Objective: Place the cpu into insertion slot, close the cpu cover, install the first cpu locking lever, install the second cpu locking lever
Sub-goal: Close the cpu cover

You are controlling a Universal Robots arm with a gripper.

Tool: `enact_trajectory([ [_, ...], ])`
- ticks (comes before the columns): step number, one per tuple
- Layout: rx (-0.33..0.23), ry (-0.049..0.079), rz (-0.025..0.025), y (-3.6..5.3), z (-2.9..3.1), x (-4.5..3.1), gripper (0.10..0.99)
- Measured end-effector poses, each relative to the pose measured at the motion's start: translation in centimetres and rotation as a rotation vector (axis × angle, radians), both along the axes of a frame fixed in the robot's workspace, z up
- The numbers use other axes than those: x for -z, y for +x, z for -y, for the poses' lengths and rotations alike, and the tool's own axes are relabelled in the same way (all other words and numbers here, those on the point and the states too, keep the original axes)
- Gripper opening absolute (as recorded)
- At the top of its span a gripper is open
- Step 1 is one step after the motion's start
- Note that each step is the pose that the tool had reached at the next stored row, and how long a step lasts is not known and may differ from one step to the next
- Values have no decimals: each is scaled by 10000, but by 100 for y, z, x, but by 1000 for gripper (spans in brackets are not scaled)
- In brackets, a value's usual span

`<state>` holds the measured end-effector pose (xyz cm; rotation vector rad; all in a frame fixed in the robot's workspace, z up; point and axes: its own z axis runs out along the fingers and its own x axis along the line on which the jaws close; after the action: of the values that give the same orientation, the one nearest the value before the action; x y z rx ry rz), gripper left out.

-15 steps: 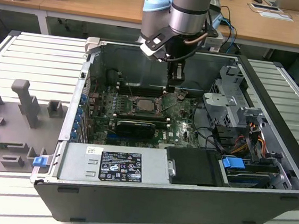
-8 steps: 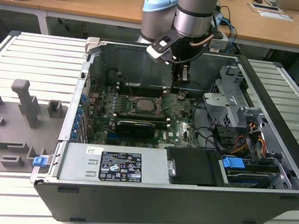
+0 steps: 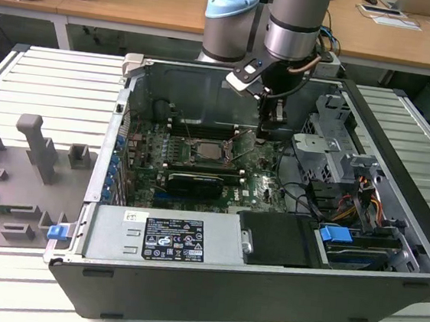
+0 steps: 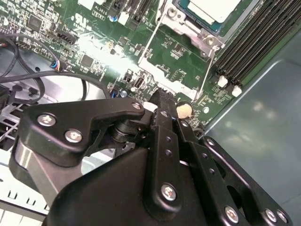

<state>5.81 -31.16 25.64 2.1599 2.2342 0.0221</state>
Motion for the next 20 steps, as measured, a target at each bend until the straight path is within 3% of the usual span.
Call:
enact_trajectory([
  [6, -1, 5, -5, 32, -2, 51, 106],
  [20, -1, 16, -5, -227, -2, 64, 106],
])
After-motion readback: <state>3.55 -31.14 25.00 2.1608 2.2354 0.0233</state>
